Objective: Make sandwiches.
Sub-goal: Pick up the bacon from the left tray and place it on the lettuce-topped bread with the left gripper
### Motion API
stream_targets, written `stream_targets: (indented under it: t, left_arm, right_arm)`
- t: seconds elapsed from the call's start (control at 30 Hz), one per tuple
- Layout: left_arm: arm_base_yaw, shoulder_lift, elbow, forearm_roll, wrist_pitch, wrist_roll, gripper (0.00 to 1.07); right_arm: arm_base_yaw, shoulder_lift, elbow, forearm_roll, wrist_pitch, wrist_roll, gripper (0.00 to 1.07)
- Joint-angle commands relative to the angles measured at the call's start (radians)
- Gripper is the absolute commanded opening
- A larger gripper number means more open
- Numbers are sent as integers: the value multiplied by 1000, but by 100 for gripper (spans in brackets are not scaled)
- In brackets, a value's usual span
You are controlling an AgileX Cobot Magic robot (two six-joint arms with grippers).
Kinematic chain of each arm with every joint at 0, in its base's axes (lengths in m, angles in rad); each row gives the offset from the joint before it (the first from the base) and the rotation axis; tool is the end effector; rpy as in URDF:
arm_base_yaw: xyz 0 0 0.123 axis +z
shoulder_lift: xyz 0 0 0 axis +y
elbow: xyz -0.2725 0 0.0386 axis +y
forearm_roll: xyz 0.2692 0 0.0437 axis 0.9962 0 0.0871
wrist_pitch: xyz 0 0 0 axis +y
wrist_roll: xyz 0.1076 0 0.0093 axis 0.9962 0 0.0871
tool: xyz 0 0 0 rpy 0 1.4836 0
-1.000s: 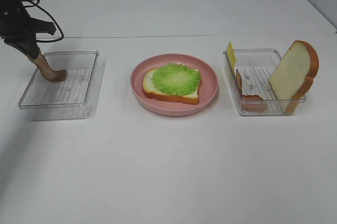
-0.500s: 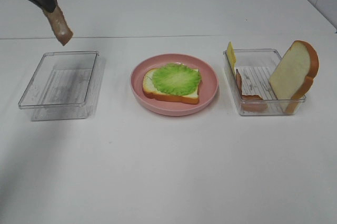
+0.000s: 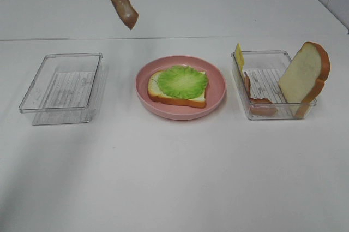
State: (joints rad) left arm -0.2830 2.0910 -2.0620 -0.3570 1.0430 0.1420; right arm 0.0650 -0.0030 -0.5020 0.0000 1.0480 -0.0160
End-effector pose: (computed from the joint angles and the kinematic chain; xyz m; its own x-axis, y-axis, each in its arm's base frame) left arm 0.4696 -0.1706 0.2920 -0.8026 0.1900 -0.5655 0.3988 0.8759 -0.2716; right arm 0.0387 0.0025 0.2816 -0.4382 -0.0446 -0.8978 -0.0720 0.9973 -0.0144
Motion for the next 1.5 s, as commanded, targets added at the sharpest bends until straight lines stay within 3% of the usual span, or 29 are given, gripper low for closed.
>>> stream_targets:
  t: [0.03,0.1,0.43,0.87,0.93,1.3,1.5]
  left_arm:
    - [-46,18,-6,-67,-44,10,0]
    - [-54,26,-6,-83,-53,15,0]
    - [-136,127,-7,-301,-156,143,0]
    - [-207,249,-62,-352,-194,152,0]
    - [-216,286,-71,-402,-206,166,0]
    - [-219,341,-79,-409,-193,166,0]
    - [-219,347,-79,-329,-151,165,0]
  right_arm:
    - [-2,-24,1,0,2,2,98]
    - [-2,-24,1,0,2,2,98]
    - [-2,-24,1,0,2,2,98]
    - [-2,-24,1,0,2,2,98]
    - [-2,-24,1,0,2,2,98]
    - [-2,-24,1,0,2,2,98]
    - [-2,-24,1,0,3,2,98]
